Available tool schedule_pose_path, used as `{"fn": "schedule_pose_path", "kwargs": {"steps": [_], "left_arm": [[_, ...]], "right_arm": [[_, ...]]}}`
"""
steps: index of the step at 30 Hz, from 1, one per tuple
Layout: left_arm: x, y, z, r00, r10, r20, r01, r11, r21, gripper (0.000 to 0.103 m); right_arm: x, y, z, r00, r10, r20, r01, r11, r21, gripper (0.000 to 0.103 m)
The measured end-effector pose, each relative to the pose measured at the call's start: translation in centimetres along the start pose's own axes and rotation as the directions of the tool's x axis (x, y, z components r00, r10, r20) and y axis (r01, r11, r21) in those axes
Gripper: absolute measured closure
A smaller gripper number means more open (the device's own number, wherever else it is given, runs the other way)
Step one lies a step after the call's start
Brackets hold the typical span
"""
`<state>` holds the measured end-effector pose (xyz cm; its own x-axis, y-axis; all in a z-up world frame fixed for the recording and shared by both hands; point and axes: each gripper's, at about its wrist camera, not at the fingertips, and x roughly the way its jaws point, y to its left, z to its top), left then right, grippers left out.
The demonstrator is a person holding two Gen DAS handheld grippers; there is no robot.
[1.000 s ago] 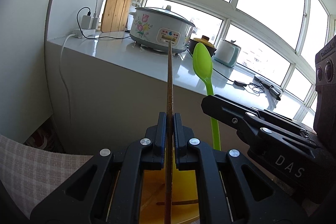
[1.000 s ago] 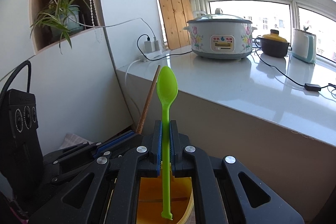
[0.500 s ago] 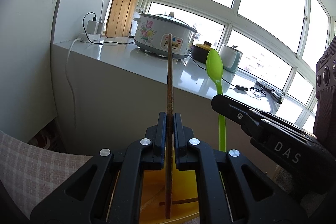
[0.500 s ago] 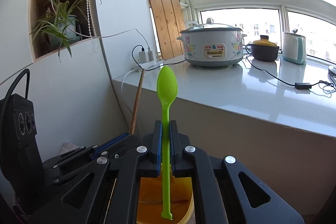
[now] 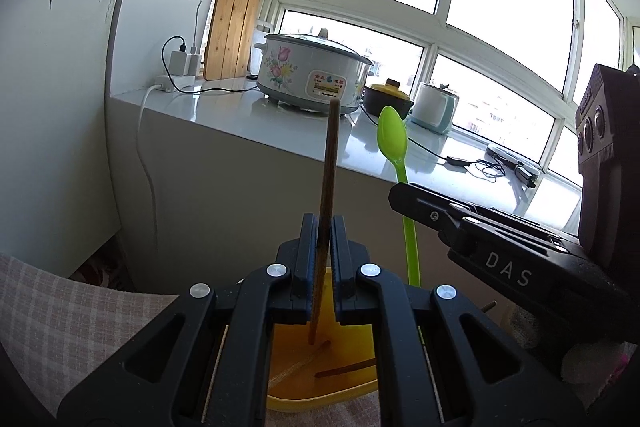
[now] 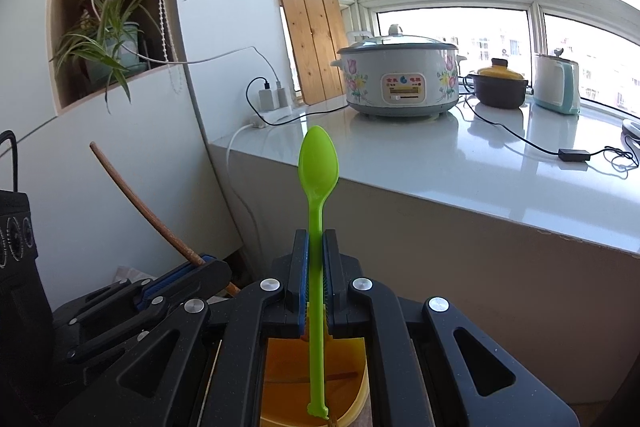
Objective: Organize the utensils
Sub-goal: 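Open left gripper to drop the chopstick in the container while right gripper releases the green spoon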
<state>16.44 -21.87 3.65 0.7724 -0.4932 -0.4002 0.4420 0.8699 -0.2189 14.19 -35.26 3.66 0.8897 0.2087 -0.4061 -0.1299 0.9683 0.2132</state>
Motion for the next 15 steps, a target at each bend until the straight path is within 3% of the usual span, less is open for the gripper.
{"fn": "schedule_pose_path", "kwargs": {"steps": [9,13,15], "left_arm": [[-1.2,0.3,0.1,1.0,-0.002,-0.011,0.002,1.0,-0.006,0.098],[-2.0,0.4,0.1,1.0,0.001,-0.01,-0.001,1.0,-0.005,0.086],[-2.6,0.5,0.0,1.0,0.002,-0.005,-0.002,1.0,-0.003,0.086]], "right_arm": [[-0.3,0.5,-0.2,1.0,0.009,-0.016,-0.009,1.0,-0.003,0.098],[-0.3,0.5,-0.2,1.0,0.008,-0.021,-0.008,1.0,-0.003,0.098],[-0.2,0.4,-0.2,1.0,0.01,-0.026,-0.01,1.0,0.0,0.098]]}}
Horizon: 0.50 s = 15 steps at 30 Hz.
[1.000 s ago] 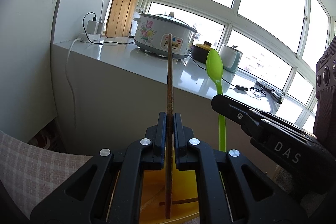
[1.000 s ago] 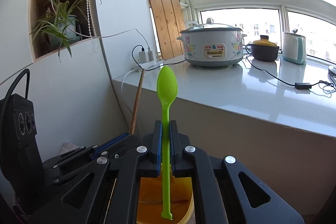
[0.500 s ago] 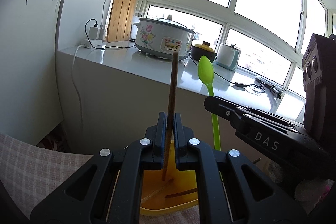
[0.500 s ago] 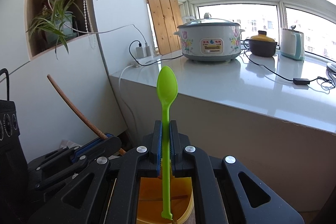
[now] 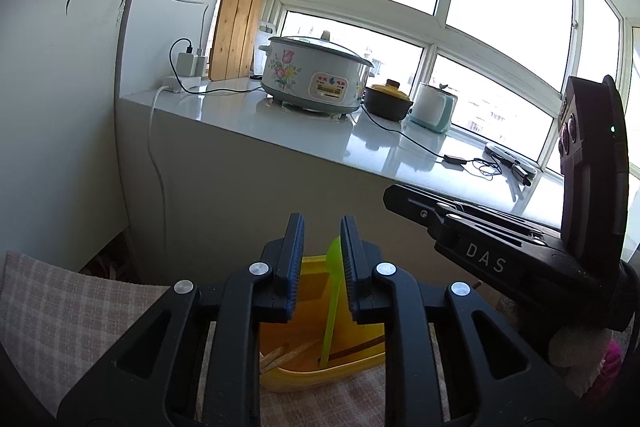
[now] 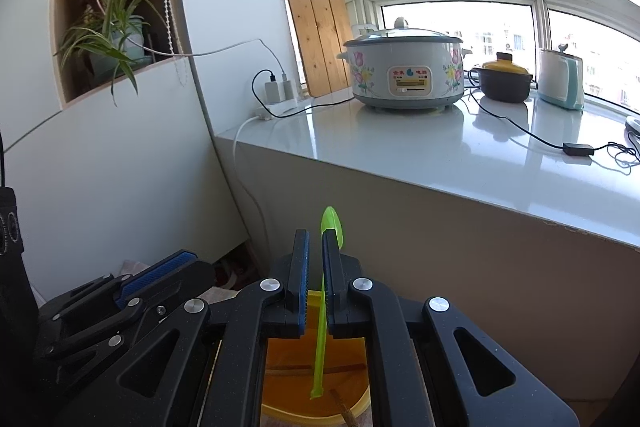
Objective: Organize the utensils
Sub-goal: 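Open left gripper to drop the chopstick in the container while right gripper releases the green spoon, then move both grippers back down to the chopsticks on the cloth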
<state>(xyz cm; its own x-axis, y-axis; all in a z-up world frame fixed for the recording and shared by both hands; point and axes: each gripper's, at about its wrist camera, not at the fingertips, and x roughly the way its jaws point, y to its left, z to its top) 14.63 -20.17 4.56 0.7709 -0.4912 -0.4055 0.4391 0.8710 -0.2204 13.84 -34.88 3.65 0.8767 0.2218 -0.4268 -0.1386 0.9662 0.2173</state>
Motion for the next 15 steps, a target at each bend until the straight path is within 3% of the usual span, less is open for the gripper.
{"fn": "schedule_pose_path", "kwargs": {"steps": [8,15], "left_arm": [[-3.1,0.7,-0.6,1.0,0.005,0.006,-0.005,1.0,0.014,0.086],[-6.2,2.9,-2.4,0.999,0.029,-0.041,-0.028,0.999,0.025,0.086]], "right_arm": [[-1.3,0.6,-0.4,1.0,0.007,-0.002,-0.007,1.0,-0.008,0.098],[-3.1,1.6,-1.2,0.999,0.036,-0.012,-0.037,0.999,-0.029,0.098]]}}
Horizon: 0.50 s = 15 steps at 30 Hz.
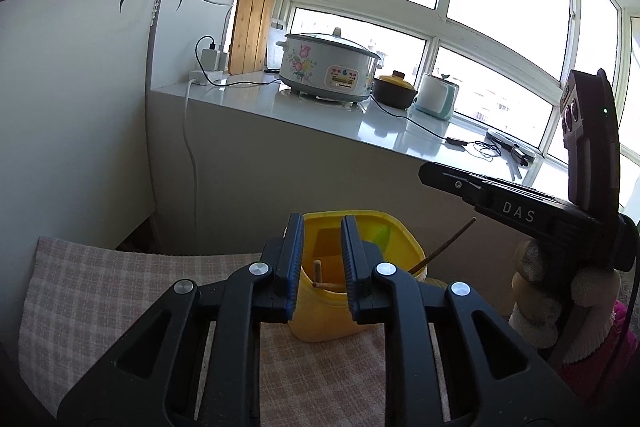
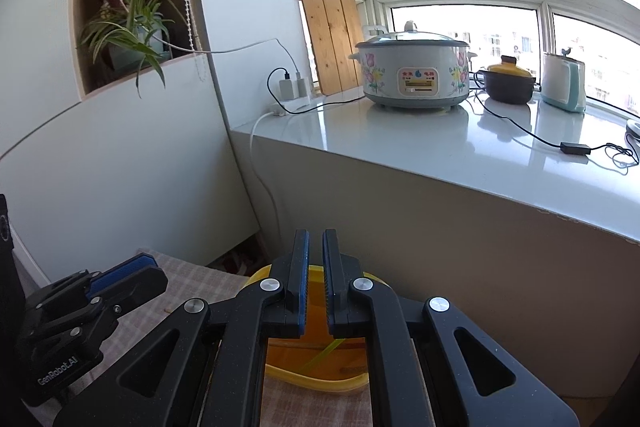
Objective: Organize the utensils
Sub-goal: 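Move both grippers back down to the chopsticks on the cloth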
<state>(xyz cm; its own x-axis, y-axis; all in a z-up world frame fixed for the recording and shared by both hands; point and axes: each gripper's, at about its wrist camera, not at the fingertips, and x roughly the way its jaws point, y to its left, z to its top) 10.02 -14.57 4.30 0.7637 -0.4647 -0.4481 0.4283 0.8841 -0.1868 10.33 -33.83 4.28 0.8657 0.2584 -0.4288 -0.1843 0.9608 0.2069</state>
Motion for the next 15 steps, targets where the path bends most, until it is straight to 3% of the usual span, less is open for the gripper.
{"fn": "schedule_pose_path", "kwargs": {"steps": [4,7,11,15], "left_arm": [[-1.6,2.0,-1.9,0.999,0.031,-0.045,-0.031,0.999,-0.006,0.081],[-2.8,3.8,-3.5,0.995,0.054,-0.084,-0.056,0.998,-0.027,0.072],[-4.1,6.0,-5.8,0.987,0.088,-0.137,-0.097,0.994,-0.053,0.07],[-5.2,7.9,-7.9,0.976,0.11,-0.187,-0.127,0.989,-0.08,0.065]], "right_arm": [[-1.0,1.3,-1.0,1.0,0.024,-0.015,-0.024,0.999,-0.029,0.095],[-1.9,2.5,-2.3,0.999,0.037,-0.018,-0.038,0.998,-0.057,0.077],[-2.6,4.1,-4.1,0.998,0.043,-0.038,-0.047,0.994,-0.101,0.076],[-3.0,5.2,-6.2,0.996,0.063,-0.066,-0.07,0.991,-0.114,0.061]]}}
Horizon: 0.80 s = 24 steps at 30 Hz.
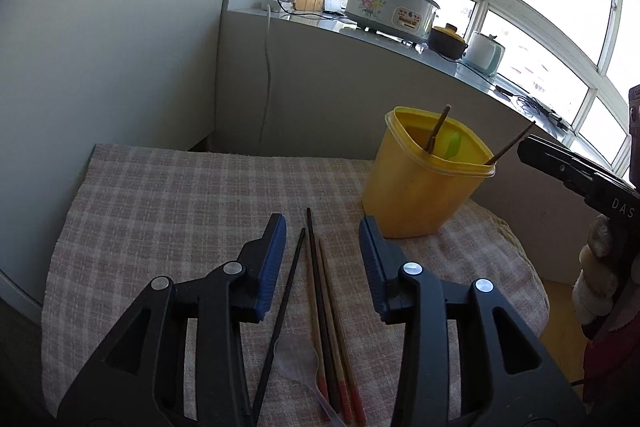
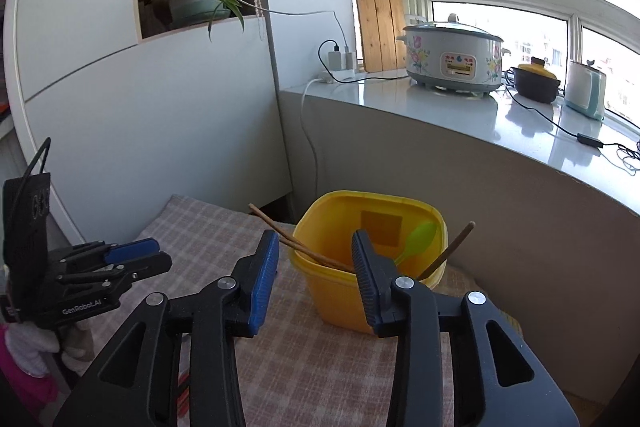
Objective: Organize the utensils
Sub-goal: 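Move both grippers back down to the chopsticks on the cloth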
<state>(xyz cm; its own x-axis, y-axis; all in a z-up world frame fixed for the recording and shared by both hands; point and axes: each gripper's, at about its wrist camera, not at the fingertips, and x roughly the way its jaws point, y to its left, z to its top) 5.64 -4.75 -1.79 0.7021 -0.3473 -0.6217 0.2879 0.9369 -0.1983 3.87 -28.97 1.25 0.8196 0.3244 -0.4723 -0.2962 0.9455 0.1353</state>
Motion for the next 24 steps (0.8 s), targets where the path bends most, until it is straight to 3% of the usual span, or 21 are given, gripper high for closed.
{"fn": "schedule_pose_path", "kwargs": {"steps": [14,24], "left_arm": [[1.7,3.5,-4.0,0.987,-0.018,-0.157,0.005,0.997,-0.081,0.065],[2.4,4.4,-5.6,0.978,-0.011,-0.206,-0.01,0.995,-0.098,0.065]], "right_arm": [[1.7,2.1,-4.9,0.991,0.014,-0.133,-0.01,1.0,0.025,0.058],[3.4,3.4,-6.9,0.978,0.03,-0.208,-0.022,0.999,0.043,0.056]]}}
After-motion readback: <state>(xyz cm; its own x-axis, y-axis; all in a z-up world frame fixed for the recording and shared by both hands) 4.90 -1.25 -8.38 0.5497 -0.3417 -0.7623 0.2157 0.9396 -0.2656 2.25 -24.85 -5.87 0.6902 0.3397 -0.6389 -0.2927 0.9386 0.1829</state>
